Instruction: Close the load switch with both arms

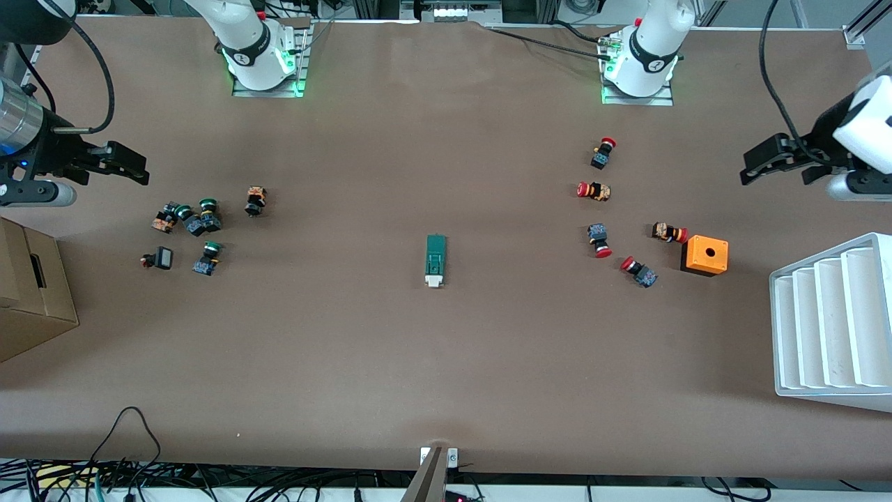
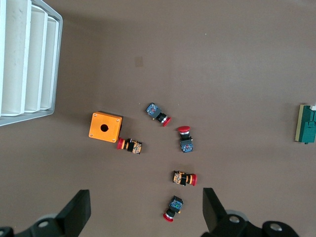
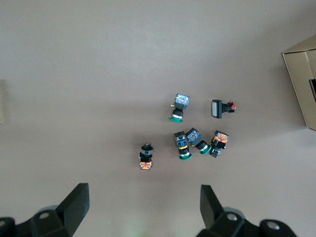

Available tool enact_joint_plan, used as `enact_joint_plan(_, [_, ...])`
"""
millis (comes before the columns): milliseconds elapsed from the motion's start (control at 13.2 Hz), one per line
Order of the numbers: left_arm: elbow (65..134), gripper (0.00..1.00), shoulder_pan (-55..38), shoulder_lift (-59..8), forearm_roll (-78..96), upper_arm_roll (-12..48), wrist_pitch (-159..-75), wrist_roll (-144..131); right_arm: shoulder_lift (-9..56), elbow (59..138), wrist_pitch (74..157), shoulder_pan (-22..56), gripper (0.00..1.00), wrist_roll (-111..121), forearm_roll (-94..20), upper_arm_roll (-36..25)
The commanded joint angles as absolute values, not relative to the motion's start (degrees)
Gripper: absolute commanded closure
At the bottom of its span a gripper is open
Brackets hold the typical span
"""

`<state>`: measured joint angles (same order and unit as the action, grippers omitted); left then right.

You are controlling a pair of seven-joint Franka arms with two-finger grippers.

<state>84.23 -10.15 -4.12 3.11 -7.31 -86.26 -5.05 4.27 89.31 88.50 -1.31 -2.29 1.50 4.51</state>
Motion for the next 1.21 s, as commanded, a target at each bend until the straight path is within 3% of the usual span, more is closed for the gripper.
enact_joint_plan(0, [83.8, 0.00, -10.1, -3.4, 2.1, -7.6, -85.1, -5.0, 5.0, 87.6, 87.2, -1.5, 0.01, -3.2, 1.8, 5.1])
enact_joint_plan(151, [83.8, 0.00, -9.3, -3.4, 2.0, -7.4, -85.1, -4.9, 5.0, 87.6, 87.2, -1.5, 0.01, -3.2, 1.8, 5.1])
enact_joint_plan(454, [83.8, 0.00, -2.6, -3.2, 0.4, 0.3, -85.2, -5.0, 5.0, 87.6, 86.8, -1.4, 0.01, -3.2, 1.8, 5.1])
enact_joint_plan(1135, [83.8, 0.00, -2.2, -3.0, -0.4, 0.7, -85.3, -4.8, 5.0, 87.6, 86.9, -1.1, 0.01, -3.3, 1.9, 5.1])
